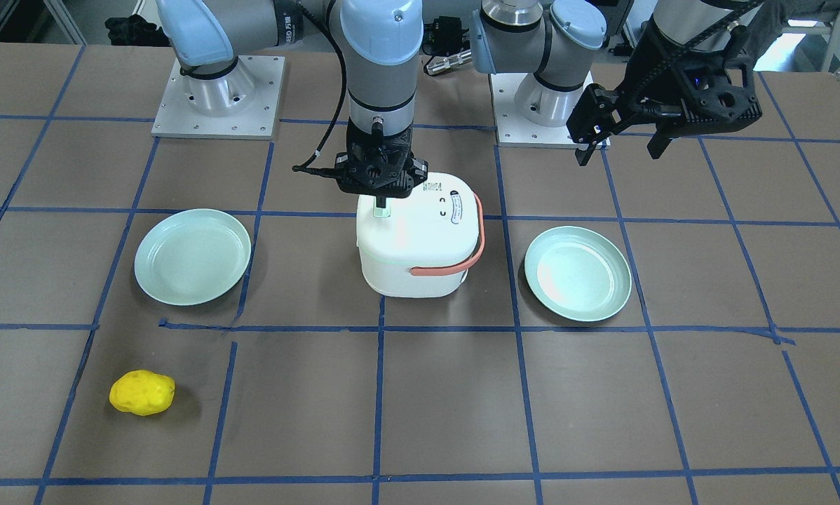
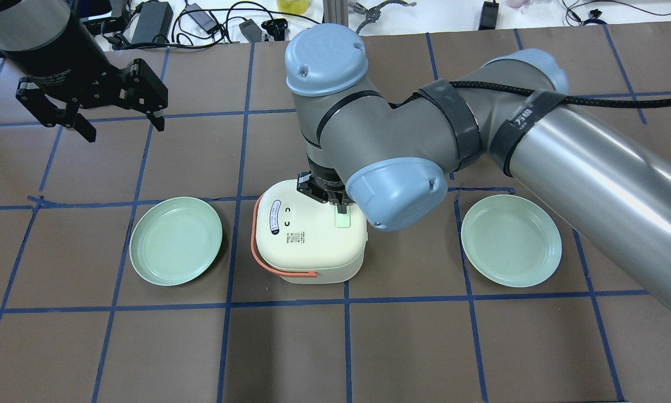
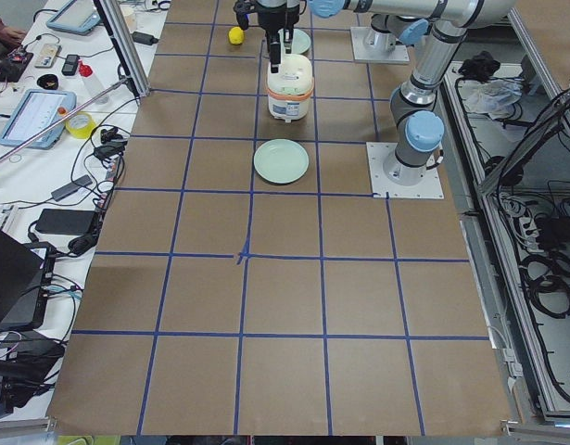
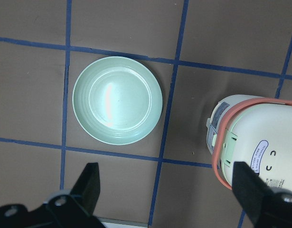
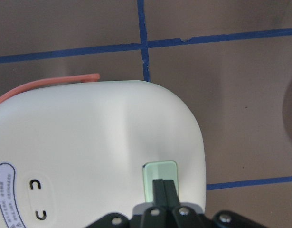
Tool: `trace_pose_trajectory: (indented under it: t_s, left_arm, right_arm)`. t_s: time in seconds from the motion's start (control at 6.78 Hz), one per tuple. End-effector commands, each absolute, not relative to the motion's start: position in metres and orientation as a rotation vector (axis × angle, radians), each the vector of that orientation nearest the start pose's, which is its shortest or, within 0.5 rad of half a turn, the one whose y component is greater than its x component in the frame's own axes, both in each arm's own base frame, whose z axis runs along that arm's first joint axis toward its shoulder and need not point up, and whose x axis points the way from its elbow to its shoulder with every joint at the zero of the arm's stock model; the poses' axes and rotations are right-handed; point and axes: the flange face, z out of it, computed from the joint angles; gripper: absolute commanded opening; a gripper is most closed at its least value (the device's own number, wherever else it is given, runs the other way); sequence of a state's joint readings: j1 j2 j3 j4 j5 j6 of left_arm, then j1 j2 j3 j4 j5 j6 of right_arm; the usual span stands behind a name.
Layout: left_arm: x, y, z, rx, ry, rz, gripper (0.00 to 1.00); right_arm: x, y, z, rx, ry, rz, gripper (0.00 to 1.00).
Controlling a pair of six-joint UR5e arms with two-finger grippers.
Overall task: Press rice cooker button
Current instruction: 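Press down on the green lid button with the closed right gripper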
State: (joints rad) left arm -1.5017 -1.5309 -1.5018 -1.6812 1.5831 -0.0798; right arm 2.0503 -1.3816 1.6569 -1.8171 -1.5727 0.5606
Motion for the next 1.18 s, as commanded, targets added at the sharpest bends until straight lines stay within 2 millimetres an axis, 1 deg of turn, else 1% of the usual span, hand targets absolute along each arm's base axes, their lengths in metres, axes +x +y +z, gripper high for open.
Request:
trace_pose_trajectory:
  t_s: [0.0,0.3,0.59,0.74,0.89,1.03]
  left_arm:
    - [-0.099,-0.481,0.530,-0.233,3.121,0.000,1.00]
    - [-0.099,-0.481,0.530,-0.233,3.121,0.000,1.00]
    - [-0.099,-0.481,0.530,-0.233,3.121,0.000,1.00]
    - [-0.099,-0.480,0.530,-0.233,3.121,0.002,1.00]
    - [-0.099,-0.481,0.529,-0.233,3.121,0.002,1.00]
    - [-0.099,-0.481,0.530,-0.233,3.121,0.000,1.00]
  right_arm:
    - [0.375,-0.428,0.366,0.121,3.159,0.046,0.03]
    - [0.375,-0.428,0.364,0.109,3.159,0.049,0.03]
    - [0.373,-0.424,0.354,0.099,3.164,0.059,0.03]
    - [0.373,-0.424,0.353,0.099,3.165,0.061,0.03]
    - [0.373,-0.425,0.354,0.097,3.163,0.051,0.03]
    - [0.372,-0.429,0.368,0.092,3.155,-0.002,0.04]
